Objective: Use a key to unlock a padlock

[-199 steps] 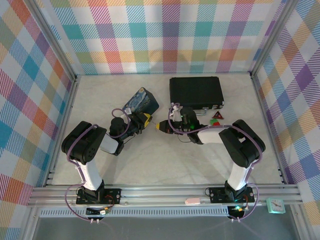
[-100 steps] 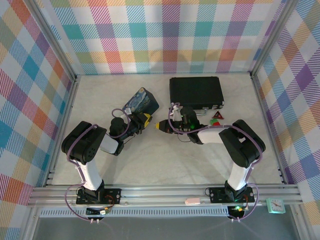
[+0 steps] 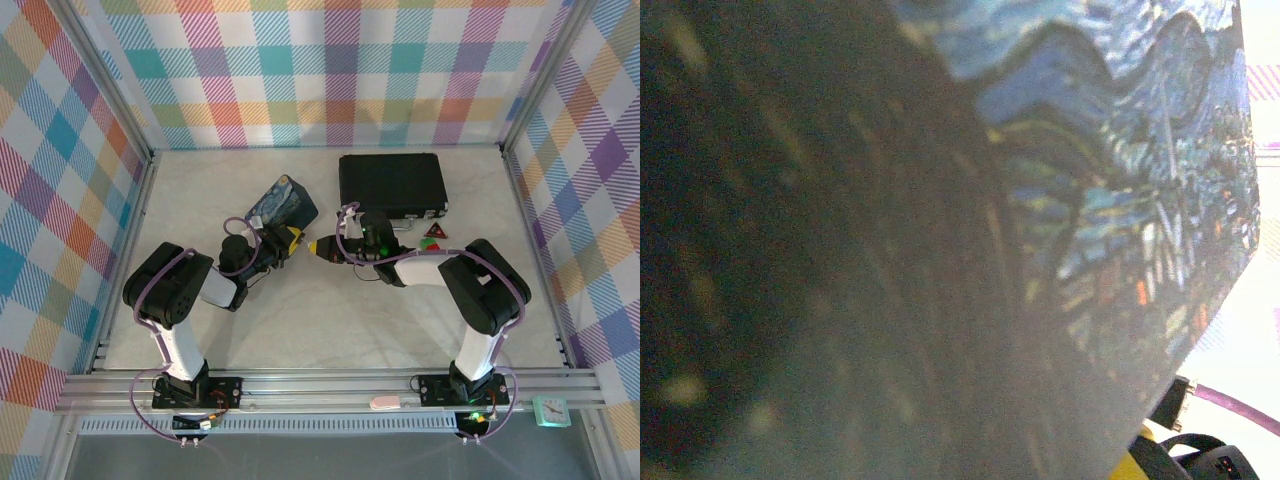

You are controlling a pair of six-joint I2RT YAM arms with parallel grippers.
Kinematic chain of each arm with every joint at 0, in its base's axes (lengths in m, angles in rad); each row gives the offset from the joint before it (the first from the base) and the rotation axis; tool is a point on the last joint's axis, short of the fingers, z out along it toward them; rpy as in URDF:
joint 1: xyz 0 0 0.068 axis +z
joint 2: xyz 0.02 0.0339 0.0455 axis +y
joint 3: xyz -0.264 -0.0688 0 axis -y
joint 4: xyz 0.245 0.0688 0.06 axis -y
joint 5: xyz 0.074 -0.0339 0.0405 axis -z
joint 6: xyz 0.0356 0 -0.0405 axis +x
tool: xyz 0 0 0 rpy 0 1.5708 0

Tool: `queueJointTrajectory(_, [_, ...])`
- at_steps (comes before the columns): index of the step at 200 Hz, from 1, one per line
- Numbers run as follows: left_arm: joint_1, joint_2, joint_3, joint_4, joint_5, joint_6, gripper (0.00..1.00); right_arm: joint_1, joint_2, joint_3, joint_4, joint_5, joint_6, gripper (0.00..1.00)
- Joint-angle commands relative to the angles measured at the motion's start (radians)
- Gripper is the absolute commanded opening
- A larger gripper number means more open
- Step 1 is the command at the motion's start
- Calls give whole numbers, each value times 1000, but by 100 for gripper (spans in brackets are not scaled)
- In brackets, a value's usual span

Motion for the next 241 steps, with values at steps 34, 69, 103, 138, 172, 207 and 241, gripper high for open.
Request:
queueJointTrajectory(34, [-5, 2, -20, 14, -1, -38, 0, 9, -23, -2, -19, 26, -6, 0])
queueJointTrajectory(69, [-6, -5, -18, 12, 3, -36, 0, 9, -10, -12, -35, 35, 12, 0])
queueJointTrajectory(103, [-5, -10, -23, 12, 0, -35, 0, 10, -1, 8, -2, 22, 15, 0])
queueJointTrajectory(138, [-7, -11, -23, 12, 0, -34, 0, 10, 14, 29, -4, 16, 15, 0])
queueJointTrajectory(172, [-9, -16, -24, 12, 2, -35, 0, 12, 31, 30, 9, 12, 26, 0])
queueJointTrajectory(207, [-9, -20, -23, 11, 5, -36, 0, 13, 30, 29, 10, 13, 24, 0])
queueJointTrajectory(241, [-12, -18, -27, 7, 4, -34, 0, 13, 12, 34, 15, -3, 24, 0])
